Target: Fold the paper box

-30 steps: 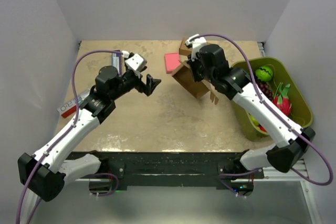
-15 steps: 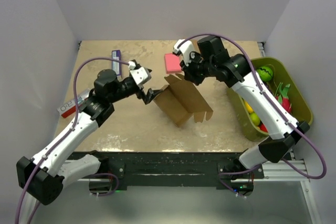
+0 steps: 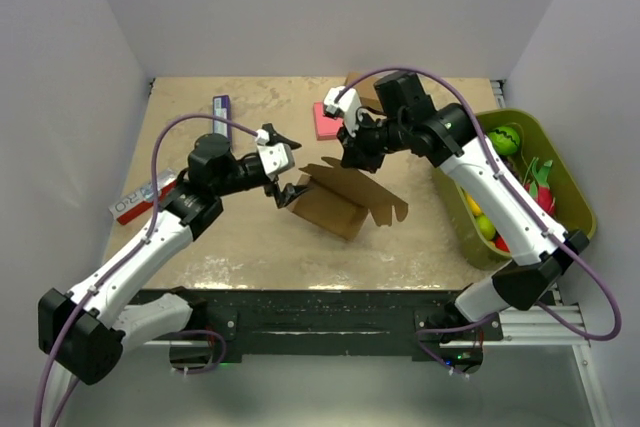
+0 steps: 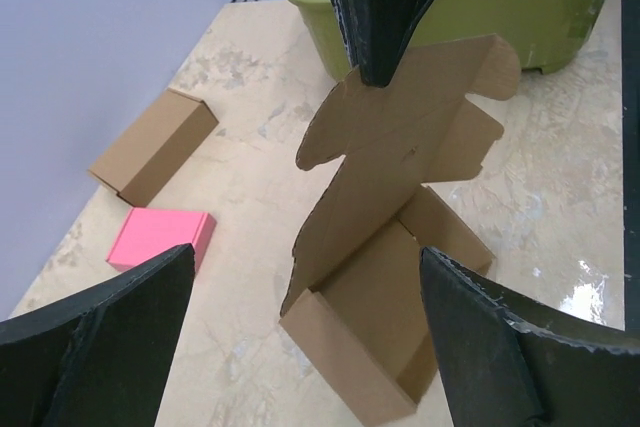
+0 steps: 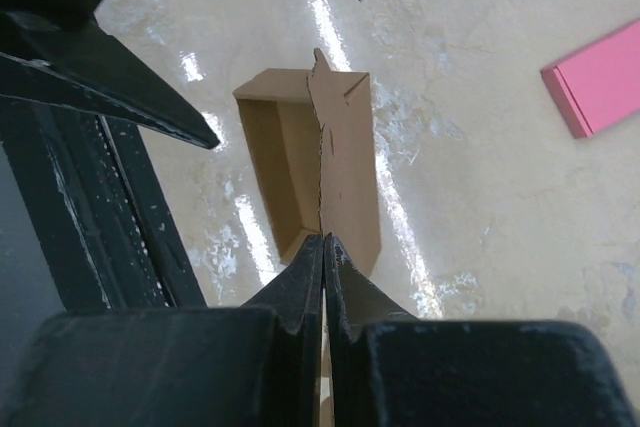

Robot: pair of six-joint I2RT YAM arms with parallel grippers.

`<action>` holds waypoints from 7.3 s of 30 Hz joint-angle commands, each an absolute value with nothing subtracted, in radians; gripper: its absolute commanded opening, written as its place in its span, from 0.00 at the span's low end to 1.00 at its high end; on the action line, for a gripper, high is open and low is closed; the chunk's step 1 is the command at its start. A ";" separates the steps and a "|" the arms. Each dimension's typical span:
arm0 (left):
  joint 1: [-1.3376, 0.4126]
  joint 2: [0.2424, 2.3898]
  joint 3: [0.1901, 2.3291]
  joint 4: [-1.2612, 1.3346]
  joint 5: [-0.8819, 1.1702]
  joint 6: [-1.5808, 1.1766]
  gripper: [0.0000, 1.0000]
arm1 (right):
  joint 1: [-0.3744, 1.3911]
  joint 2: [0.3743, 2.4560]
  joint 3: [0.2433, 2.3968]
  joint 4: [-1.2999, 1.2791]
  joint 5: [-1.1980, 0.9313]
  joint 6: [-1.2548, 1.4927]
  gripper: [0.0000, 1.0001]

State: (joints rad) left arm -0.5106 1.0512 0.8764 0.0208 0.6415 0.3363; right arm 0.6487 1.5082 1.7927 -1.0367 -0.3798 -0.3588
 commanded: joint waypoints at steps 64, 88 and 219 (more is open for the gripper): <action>-0.437 1.261 0.933 -0.037 0.703 0.198 0.00 | 0.443 0.796 0.480 0.088 0.002 0.480 0.82; -0.393 1.275 0.923 0.026 0.811 0.152 0.00 | 0.443 1.175 0.459 0.377 -0.167 0.422 0.53; -0.325 1.388 0.818 0.374 0.408 -0.084 0.90 | 0.828 1.238 0.480 0.670 0.435 0.327 0.00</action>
